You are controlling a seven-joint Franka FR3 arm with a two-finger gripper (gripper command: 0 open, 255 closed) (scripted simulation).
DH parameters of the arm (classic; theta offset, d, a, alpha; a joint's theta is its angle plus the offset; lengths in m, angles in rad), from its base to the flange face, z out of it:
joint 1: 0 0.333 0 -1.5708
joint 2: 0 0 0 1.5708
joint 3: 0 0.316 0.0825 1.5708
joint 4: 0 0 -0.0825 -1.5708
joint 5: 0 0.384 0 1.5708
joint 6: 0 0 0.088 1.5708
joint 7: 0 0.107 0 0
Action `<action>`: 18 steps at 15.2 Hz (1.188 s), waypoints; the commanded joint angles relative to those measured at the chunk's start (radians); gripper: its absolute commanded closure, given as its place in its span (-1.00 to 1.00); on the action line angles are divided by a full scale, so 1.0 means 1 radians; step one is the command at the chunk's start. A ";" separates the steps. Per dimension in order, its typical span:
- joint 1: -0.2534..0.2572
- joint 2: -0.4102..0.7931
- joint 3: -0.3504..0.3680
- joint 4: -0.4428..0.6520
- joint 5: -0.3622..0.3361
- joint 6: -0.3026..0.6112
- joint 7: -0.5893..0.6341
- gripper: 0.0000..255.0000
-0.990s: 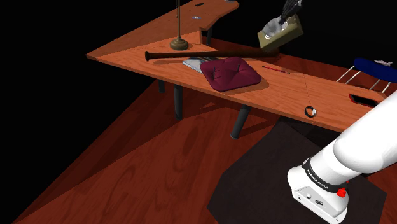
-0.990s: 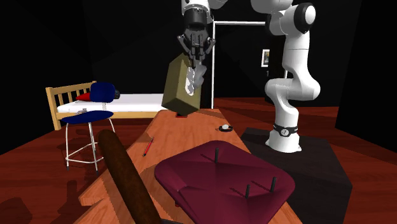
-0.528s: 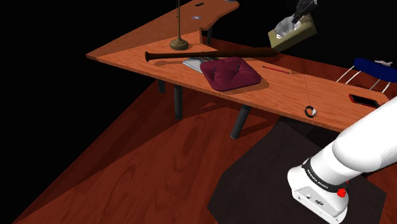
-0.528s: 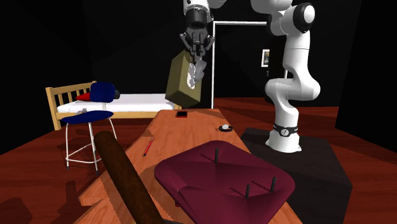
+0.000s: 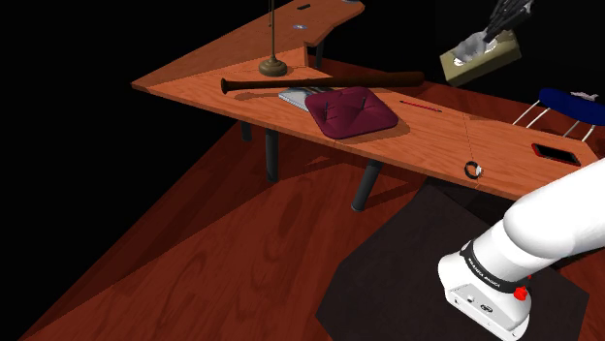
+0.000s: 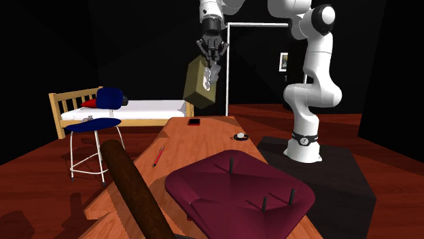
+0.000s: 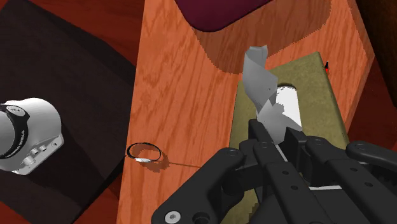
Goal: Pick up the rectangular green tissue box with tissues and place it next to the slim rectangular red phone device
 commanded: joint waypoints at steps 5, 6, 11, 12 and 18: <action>-0.057 -0.063 -0.073 -0.036 -0.046 -0.040 -0.116 1.00; -0.066 -0.069 -0.086 -0.037 -0.052 -0.049 -0.136 1.00; -0.106 -0.083 -0.163 -0.021 -0.079 -0.092 -0.245 1.00; -0.113 -0.081 -0.181 -0.014 -0.083 -0.101 -0.269 1.00; -0.148 -0.042 -0.305 0.051 -0.089 -0.157 -0.427 1.00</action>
